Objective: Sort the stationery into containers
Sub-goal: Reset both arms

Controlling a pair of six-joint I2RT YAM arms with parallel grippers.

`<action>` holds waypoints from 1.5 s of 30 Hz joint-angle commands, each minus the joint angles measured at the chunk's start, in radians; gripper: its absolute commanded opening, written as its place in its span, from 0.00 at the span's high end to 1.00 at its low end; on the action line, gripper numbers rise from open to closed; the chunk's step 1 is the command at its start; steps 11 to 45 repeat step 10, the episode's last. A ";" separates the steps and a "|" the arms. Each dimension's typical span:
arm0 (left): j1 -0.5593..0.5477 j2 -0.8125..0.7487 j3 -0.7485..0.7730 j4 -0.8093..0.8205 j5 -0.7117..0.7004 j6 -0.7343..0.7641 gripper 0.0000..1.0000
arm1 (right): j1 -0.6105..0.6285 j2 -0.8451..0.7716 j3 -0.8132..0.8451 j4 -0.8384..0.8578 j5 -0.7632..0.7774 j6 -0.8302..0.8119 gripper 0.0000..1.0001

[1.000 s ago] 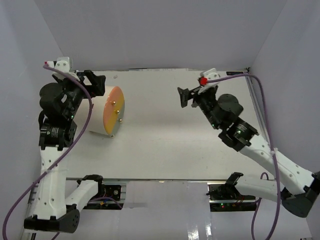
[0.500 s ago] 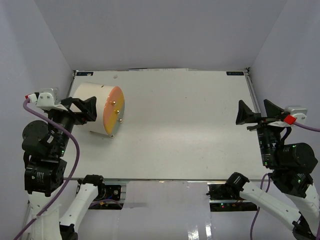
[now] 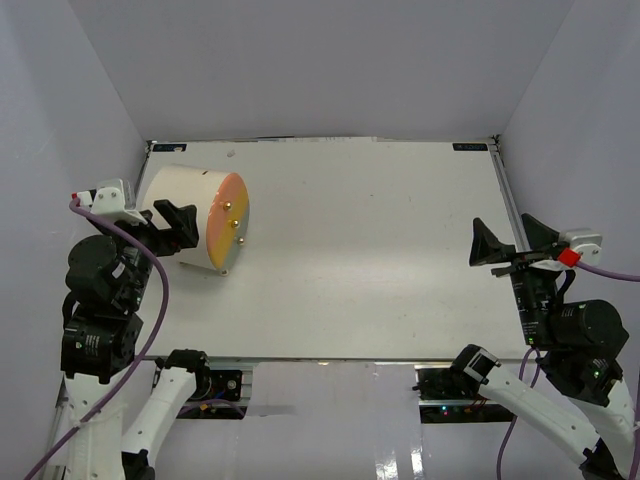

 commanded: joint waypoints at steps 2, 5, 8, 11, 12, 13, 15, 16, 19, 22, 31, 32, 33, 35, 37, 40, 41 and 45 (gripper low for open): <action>-0.009 -0.011 -0.016 0.006 -0.031 -0.002 0.02 | 0.000 -0.015 0.001 0.023 -0.031 -0.028 0.10; -0.012 -0.017 -0.033 0.005 -0.032 -0.001 0.02 | -0.001 0.000 -0.001 0.023 -0.040 -0.026 0.10; -0.015 -0.020 -0.036 0.005 -0.035 0.002 0.02 | -0.001 0.015 0.004 0.023 -0.062 -0.026 0.10; -0.016 -0.021 -0.033 0.005 -0.037 0.004 0.02 | 0.000 0.025 0.007 0.023 -0.063 -0.028 0.10; -0.016 -0.021 -0.033 0.005 -0.037 0.004 0.02 | 0.000 0.025 0.007 0.023 -0.063 -0.028 0.10; -0.016 -0.021 -0.033 0.005 -0.037 0.004 0.02 | 0.000 0.025 0.007 0.023 -0.063 -0.028 0.10; -0.016 -0.021 -0.033 0.005 -0.037 0.004 0.02 | 0.000 0.025 0.007 0.023 -0.063 -0.028 0.10; -0.016 -0.021 -0.033 0.005 -0.037 0.004 0.02 | 0.000 0.025 0.007 0.023 -0.063 -0.028 0.10; -0.016 -0.021 -0.033 0.005 -0.037 0.004 0.02 | 0.000 0.025 0.007 0.023 -0.063 -0.028 0.10; -0.016 -0.021 -0.033 0.005 -0.037 0.004 0.02 | 0.000 0.025 0.007 0.023 -0.063 -0.028 0.10; -0.016 -0.021 -0.033 0.005 -0.037 0.004 0.02 | 0.000 0.025 0.007 0.023 -0.063 -0.028 0.10; -0.016 -0.021 -0.033 0.005 -0.037 0.004 0.02 | 0.000 0.025 0.007 0.023 -0.063 -0.028 0.10; -0.016 -0.021 -0.033 0.005 -0.037 0.004 0.02 | 0.000 0.025 0.007 0.023 -0.063 -0.028 0.10; -0.016 -0.021 -0.033 0.005 -0.037 0.004 0.02 | 0.000 0.025 0.007 0.023 -0.063 -0.028 0.10; -0.016 -0.021 -0.033 0.005 -0.037 0.004 0.02 | 0.000 0.025 0.007 0.023 -0.063 -0.028 0.10; -0.016 -0.021 -0.033 0.005 -0.037 0.004 0.02 | 0.000 0.025 0.007 0.023 -0.063 -0.028 0.10; -0.016 -0.021 -0.033 0.005 -0.037 0.004 0.02 | 0.000 0.025 0.007 0.023 -0.063 -0.028 0.10; -0.016 -0.021 -0.033 0.005 -0.037 0.004 0.02 | 0.000 0.025 0.007 0.023 -0.063 -0.028 0.10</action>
